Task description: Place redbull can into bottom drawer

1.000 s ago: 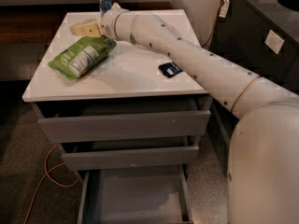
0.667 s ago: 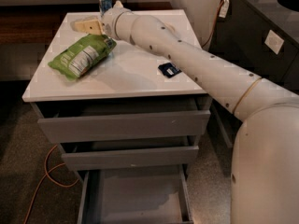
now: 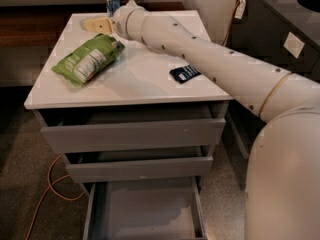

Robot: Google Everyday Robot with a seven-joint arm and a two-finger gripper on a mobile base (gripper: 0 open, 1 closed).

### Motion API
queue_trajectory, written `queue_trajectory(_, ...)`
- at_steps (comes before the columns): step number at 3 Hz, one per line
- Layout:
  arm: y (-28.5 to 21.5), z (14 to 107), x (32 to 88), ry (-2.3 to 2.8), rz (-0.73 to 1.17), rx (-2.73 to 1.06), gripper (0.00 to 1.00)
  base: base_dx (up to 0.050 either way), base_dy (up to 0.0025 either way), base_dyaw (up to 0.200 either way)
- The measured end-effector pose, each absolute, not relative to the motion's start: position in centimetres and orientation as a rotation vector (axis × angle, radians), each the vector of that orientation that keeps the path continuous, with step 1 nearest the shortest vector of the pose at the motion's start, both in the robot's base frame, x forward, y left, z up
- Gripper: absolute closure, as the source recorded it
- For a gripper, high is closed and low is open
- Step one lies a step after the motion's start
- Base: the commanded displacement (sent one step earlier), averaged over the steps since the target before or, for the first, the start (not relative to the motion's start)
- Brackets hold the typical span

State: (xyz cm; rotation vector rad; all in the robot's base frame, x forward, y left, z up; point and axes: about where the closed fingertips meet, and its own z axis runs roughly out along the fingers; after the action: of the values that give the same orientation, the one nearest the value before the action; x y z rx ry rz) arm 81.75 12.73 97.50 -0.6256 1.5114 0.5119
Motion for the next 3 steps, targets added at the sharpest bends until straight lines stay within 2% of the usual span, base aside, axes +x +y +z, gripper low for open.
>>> queue_trajectory(2,9.61,96.14,81.60,1.618,0.516,-0.588,0.00,0.000,0.00000,0.000)
queue_trajectory(3,9.59,96.11,81.60,1.620,0.517,-0.588,0.00,0.050,-0.00001,0.000)
